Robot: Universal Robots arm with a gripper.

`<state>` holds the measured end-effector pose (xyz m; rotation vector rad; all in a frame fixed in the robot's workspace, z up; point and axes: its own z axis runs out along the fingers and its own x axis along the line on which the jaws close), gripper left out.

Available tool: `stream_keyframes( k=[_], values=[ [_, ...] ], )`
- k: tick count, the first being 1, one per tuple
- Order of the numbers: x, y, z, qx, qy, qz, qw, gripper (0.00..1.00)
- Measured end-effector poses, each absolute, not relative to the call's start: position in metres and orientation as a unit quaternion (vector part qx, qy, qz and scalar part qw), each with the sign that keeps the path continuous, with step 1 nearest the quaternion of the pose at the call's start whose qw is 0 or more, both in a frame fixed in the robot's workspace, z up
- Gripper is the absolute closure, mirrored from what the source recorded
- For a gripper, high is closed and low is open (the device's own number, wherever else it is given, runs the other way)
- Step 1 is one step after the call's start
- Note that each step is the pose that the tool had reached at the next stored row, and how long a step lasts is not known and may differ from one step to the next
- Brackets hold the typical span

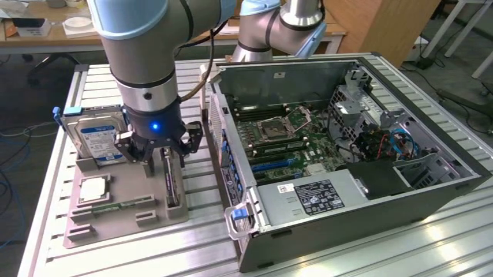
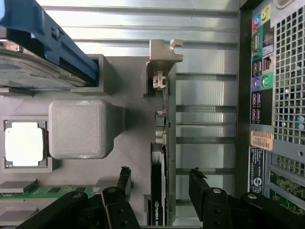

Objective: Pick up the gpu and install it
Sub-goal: 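Pick up the gpu and move the gpu toward the slot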

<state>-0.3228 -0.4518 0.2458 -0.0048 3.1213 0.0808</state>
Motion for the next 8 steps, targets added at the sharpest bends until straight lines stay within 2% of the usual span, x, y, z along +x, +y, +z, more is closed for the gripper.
stream_keyframes(
  k=[8],
  values=[
    [-0.323, -0.452, 0.233, -0.017, 0.999, 0.026, 0.009, 0.40]
  ],
)
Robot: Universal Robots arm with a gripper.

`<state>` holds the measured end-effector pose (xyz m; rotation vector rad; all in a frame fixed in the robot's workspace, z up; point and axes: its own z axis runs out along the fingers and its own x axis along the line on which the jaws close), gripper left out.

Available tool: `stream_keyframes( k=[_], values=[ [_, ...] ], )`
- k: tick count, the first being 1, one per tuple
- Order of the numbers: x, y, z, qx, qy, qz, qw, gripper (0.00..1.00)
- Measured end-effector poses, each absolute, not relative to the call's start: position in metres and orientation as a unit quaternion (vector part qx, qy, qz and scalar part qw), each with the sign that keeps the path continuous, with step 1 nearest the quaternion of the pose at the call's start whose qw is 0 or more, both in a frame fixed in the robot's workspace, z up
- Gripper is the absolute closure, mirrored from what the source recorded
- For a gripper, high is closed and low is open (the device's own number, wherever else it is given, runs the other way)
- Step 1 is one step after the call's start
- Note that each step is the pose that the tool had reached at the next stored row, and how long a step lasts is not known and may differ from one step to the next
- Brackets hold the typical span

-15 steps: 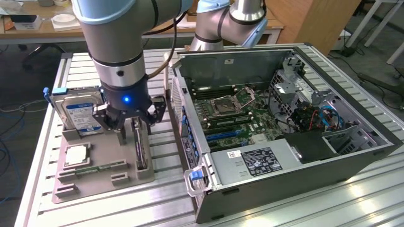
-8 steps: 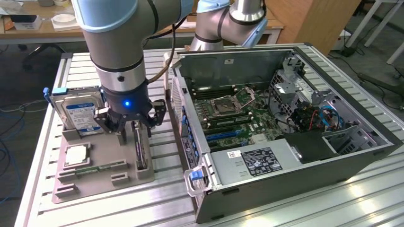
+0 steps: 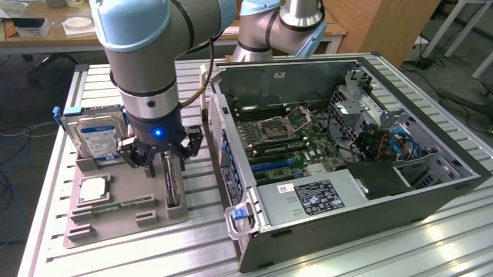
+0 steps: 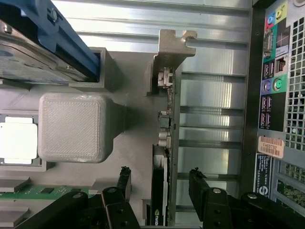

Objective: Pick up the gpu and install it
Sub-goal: 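Pick up the gpu and move the gpu toward the slot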

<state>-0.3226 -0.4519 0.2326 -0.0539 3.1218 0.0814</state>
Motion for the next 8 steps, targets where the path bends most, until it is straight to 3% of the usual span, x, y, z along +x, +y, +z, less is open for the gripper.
stream_keyframes(
  k=[8],
  values=[
    [-0.3226, -0.4519, 0.2310, -0.017, 0.999, 0.026, 0.009, 0.40]
  ],
)
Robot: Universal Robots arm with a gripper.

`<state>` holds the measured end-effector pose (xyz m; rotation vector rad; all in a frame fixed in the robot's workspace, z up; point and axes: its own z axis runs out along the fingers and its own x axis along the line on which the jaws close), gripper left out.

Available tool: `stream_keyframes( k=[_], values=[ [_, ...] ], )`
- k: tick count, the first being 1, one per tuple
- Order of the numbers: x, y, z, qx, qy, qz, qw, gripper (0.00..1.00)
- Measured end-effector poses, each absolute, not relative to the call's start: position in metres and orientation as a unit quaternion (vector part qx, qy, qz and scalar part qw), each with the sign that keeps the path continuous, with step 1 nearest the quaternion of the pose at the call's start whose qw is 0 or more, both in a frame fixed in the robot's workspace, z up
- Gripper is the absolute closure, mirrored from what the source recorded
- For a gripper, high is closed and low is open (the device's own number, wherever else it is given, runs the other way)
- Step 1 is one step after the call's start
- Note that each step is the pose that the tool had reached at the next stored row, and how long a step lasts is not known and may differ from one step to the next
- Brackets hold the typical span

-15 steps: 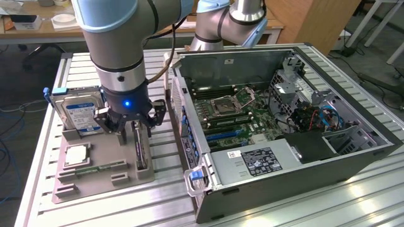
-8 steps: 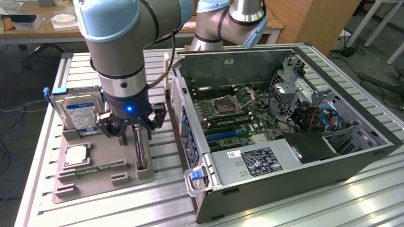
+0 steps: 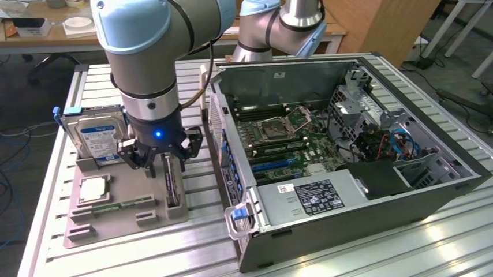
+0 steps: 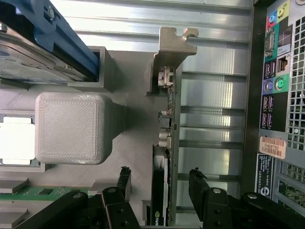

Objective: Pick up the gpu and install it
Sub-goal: 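Pick up the gpu and move the gpu toward the slot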

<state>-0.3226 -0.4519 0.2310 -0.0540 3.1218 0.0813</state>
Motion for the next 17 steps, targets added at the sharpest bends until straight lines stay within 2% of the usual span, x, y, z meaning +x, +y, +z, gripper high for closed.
stream_keyframes(
  k=[4, 5, 9, 10, 16, 17],
  values=[
    [-0.3226, -0.4519, 0.2309, -0.017, 0.999, 0.026, 0.009, 0.41],
    [-0.3226, -0.4519, 0.2309, -0.017, 0.999, 0.026, 0.009, 0.48],
    [-0.3226, -0.4519, 0.2309, -0.017, 0.999, 0.026, 0.009, 0.49],
    [-0.3226, -0.4519, 0.2309, -0.017, 0.999, 0.026, 0.009, 0.56],
    [-0.3226, -0.4519, 0.2309, -0.017, 0.999, 0.026, 0.009, 0.58],
    [-0.3226, -0.4519, 0.2309, -0.017, 0.999, 0.026, 0.009, 0.65]
  ],
)
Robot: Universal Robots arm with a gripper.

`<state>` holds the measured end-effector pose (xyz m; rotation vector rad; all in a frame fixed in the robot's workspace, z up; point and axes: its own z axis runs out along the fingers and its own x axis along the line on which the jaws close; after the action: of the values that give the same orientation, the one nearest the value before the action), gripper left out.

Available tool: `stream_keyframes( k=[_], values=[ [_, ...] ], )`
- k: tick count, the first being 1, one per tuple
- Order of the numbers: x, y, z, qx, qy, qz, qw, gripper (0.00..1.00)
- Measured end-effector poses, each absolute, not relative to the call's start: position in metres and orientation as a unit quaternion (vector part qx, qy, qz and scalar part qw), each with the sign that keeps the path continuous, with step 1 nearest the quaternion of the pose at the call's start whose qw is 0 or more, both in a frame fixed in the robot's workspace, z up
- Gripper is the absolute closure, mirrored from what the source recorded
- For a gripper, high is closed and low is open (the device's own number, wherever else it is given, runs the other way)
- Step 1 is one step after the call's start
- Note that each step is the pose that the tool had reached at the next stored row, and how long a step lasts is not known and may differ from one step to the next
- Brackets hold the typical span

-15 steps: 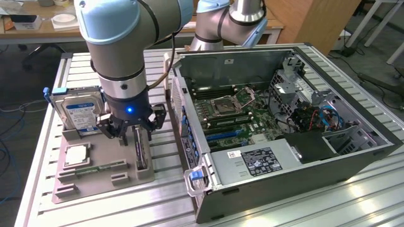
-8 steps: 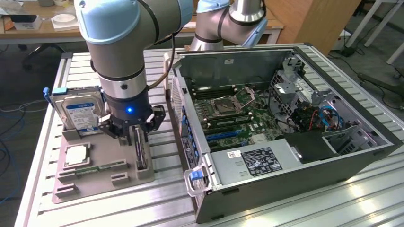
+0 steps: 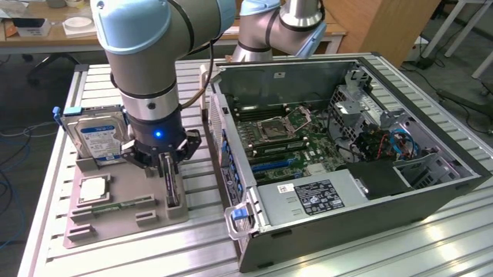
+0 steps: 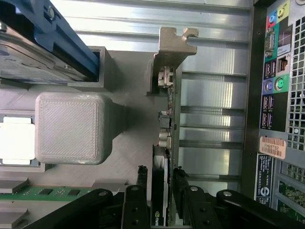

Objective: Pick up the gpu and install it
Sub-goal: 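Pick up the gpu and move the gpu toward the slot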

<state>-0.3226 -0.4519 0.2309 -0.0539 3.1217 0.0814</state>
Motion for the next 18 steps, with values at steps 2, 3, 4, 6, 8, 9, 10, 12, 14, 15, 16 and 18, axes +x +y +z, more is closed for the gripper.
stream_keyframes(
  k=[2, 3, 4, 6, 8, 9, 10, 12, 14, 15, 16, 18],
  values=[
    [-0.3222, -0.4518, 0.2307, -0.017, 0.999, 0.026, 0.009, 0.65],
    [-0.3218, -0.4518, 0.2307, -0.017, 0.999, 0.026, 0.009, 0.65],
    [-0.3218, -0.4519, 0.2308, -0.017, 0.999, 0.026, 0.009, 0.65],
    [-0.3218, -0.4519, 0.2308, -0.017, 0.999, 0.026, 0.009, 0.65],
    [-0.3218, -0.4519, 0.2308, -0.017, 0.999, 0.026, 0.009, 0.65],
    [-0.3218, -0.4519, 0.2308, -0.017, 0.999, 0.026, 0.009, 0.65],
    [-0.3218, -0.4519, 0.2308, -0.017, 0.999, 0.026, 0.009, 0.65],
    [-0.3218, -0.4519, 0.2308, -0.017, 0.999, 0.026, 0.009, 0.65],
    [-0.3218, -0.4519, 0.2308, -0.017, 0.999, 0.026, 0.009, 0.66],
    [-0.3218, -0.4519, 0.2308, -0.017, 0.999, 0.026, 0.009, 0.73],
    [-0.3218, -0.4519, 0.2308, -0.017, 0.999, 0.026, 0.009, 0.73],
    [-0.3218, -0.4519, 0.2308, -0.017, 0.999, 0.026, 0.009, 0.73]
  ],
)
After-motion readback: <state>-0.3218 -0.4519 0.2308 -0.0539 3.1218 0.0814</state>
